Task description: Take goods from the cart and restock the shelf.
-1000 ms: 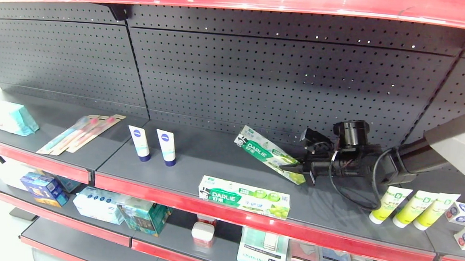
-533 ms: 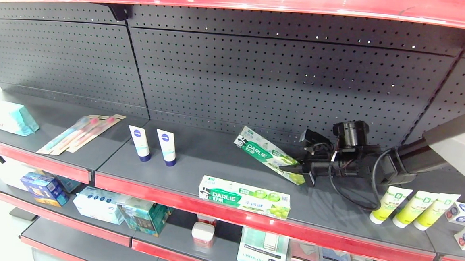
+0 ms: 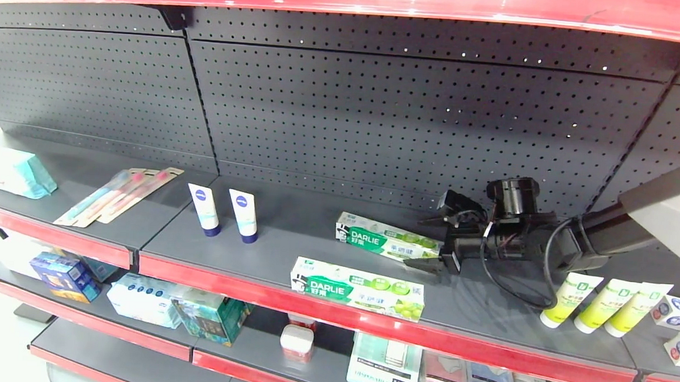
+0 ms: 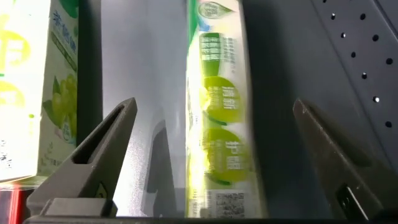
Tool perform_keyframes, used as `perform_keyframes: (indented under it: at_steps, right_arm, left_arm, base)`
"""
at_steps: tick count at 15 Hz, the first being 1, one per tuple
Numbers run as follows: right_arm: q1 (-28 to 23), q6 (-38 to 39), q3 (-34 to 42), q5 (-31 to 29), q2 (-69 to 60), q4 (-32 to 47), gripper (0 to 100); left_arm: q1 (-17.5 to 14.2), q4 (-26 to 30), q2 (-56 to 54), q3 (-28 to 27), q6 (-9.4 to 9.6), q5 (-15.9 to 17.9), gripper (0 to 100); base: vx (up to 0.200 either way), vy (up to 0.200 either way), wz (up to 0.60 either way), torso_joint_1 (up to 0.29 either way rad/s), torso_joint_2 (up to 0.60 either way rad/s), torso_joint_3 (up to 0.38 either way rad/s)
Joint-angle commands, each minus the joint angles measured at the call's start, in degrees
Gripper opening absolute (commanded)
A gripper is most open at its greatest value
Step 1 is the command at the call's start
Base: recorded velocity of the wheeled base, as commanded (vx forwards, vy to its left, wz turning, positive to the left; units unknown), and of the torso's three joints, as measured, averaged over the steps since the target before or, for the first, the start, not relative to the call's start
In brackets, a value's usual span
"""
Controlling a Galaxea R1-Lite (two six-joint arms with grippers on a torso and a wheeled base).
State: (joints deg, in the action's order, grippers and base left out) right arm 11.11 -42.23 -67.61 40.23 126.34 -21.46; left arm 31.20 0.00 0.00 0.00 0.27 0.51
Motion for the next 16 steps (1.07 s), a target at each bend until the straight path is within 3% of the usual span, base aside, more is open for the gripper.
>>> perform_keyframes:
  at_steps: [1,8,16]
  right_arm:
    - [-0.2,0.2,-0.2,-0.6,-0.5,0.0,100]
    - [-1.2,8.3,-0.9,-2.8,-3.6,0.0,100]
    - [-2.0,8.2,3.6,-2.9,-6.5,0.0,100]
  left_arm:
    - [0.0,0.0,0.0,0.0,0.00,-0.1,100]
    - [0.0,0.0,0.0,0.0,0.00,-0.1,100]
    - [0.0,0.0,0.0,0.0,0.00,0.0,100]
  base:
    - [0.000,0.000,0.00,0.000,0.00,0.000]
    - [0.000,0.000,0.00,0.000,0.00,0.000]
    - [0.000,0.000,0.00,0.000,0.00,0.000]
